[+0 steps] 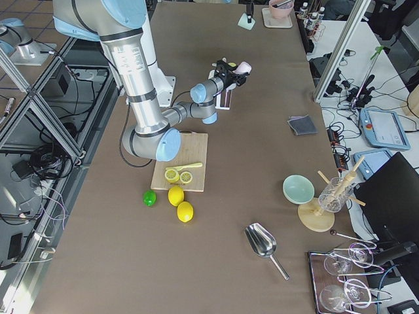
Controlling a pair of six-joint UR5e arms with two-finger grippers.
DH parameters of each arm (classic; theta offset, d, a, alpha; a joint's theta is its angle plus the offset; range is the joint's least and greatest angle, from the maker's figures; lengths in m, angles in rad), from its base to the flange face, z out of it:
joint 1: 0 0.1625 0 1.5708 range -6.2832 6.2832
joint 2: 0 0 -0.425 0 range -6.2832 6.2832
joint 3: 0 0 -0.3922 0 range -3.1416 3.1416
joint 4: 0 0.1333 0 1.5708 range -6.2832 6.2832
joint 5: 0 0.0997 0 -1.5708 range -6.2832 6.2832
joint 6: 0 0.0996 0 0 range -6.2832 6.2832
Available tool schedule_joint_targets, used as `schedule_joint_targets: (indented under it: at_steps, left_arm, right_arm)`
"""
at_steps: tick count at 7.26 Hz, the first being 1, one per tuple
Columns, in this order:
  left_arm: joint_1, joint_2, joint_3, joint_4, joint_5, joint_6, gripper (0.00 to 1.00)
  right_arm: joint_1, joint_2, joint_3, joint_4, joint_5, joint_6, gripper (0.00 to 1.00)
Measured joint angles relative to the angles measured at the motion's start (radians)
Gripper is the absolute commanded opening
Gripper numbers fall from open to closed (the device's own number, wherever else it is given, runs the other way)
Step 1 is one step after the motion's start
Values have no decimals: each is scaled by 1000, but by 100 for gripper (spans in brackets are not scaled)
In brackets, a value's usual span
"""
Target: Place cup on cup holder
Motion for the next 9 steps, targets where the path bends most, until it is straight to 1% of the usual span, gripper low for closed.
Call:
schedule_joint_targets:
  at_steps: [1,2,4,5,6,7,8,9]
  left_arm:
    - [26,25,0,-149,58,-27,40]
    - [48,54,-1,-285,103,-36,37]
    - [68,126,-3,-518,136,-32,35]
    - [70,144,-3,-607,140,-29,33]
    - [70,150,-6,-655,141,-17,30]
    - [71,149,-13,-687,155,21,30]
    - [72,146,-16,-729,190,82,30]
    - [75,145,-19,-795,222,131,29]
  right_arm:
    - [-29,-1,0,28,-26,-40,40]
    - [-52,-3,0,49,-48,-73,40]
    - [-83,-16,-2,81,-86,-114,40]
    - [-85,-22,-6,87,-94,-121,42]
    - [-82,-23,-10,89,-98,-122,56]
    - [-79,-23,-12,91,-99,-120,73]
    - [-78,-24,-12,92,-100,-117,100]
    - [-78,-24,-12,93,-100,-114,100]
